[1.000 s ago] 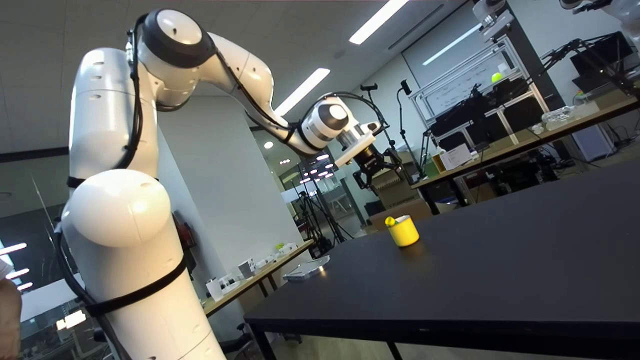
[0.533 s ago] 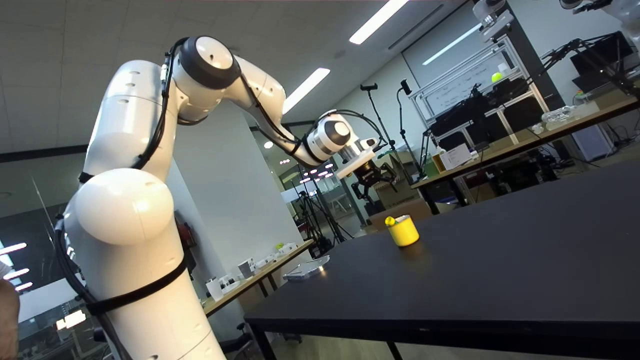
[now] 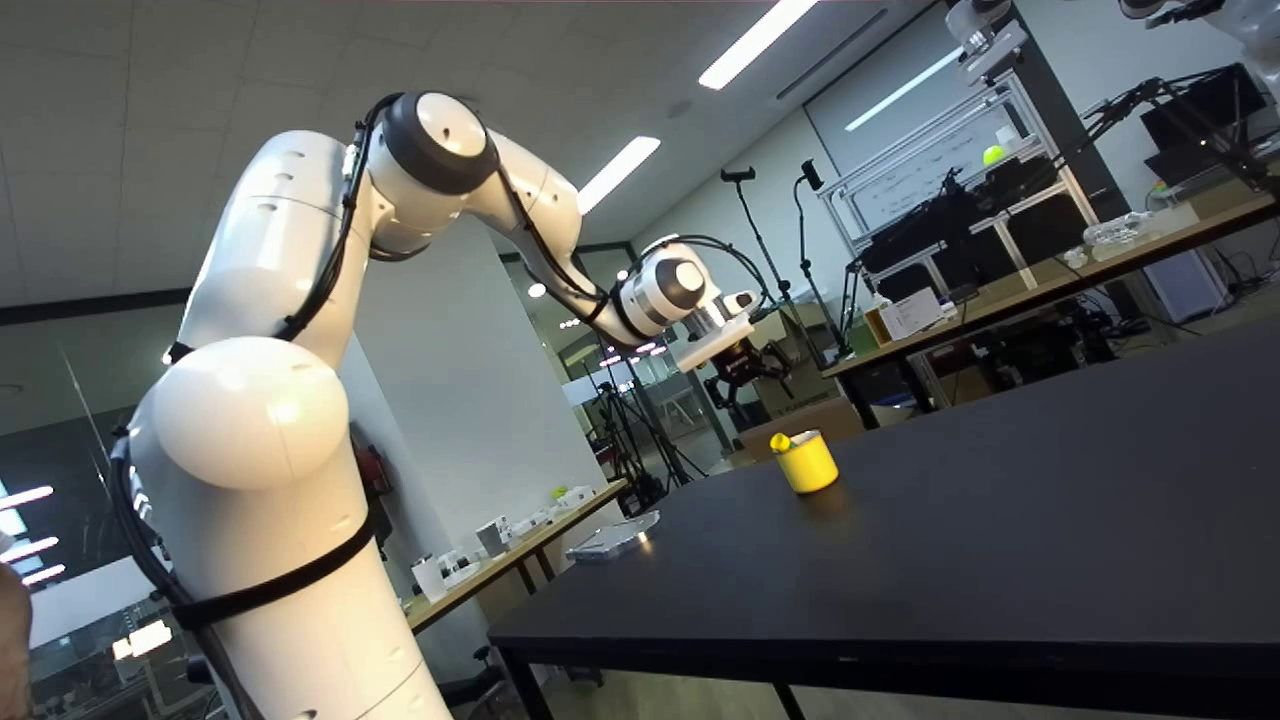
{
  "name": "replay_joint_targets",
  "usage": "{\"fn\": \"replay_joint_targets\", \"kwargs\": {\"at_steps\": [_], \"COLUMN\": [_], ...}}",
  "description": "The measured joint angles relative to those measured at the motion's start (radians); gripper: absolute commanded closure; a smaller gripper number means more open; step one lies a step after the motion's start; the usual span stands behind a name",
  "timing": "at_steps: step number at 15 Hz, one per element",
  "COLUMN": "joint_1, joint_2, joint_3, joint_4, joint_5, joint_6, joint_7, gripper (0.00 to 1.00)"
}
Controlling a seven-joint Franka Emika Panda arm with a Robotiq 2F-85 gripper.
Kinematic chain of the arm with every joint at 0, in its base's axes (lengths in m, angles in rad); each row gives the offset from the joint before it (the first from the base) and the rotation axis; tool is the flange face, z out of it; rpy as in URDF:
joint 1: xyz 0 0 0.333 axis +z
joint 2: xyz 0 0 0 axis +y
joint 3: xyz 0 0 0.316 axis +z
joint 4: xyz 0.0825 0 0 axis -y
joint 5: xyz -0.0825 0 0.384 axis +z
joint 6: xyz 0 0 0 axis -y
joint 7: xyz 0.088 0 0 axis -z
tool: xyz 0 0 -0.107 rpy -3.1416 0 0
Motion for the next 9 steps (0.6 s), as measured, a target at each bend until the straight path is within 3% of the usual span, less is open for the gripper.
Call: {"fn": "replay_joint_targets", "kwargs": {"at_steps": [9], "joint_1": [0.014], "joint_2": [0.057], "joint_3": [-0.007], "joint_4": [-0.003], "joint_5": [-0.001], "joint_6": [0.077], "joint_7": [0.053], "gripper": [0.00]}}
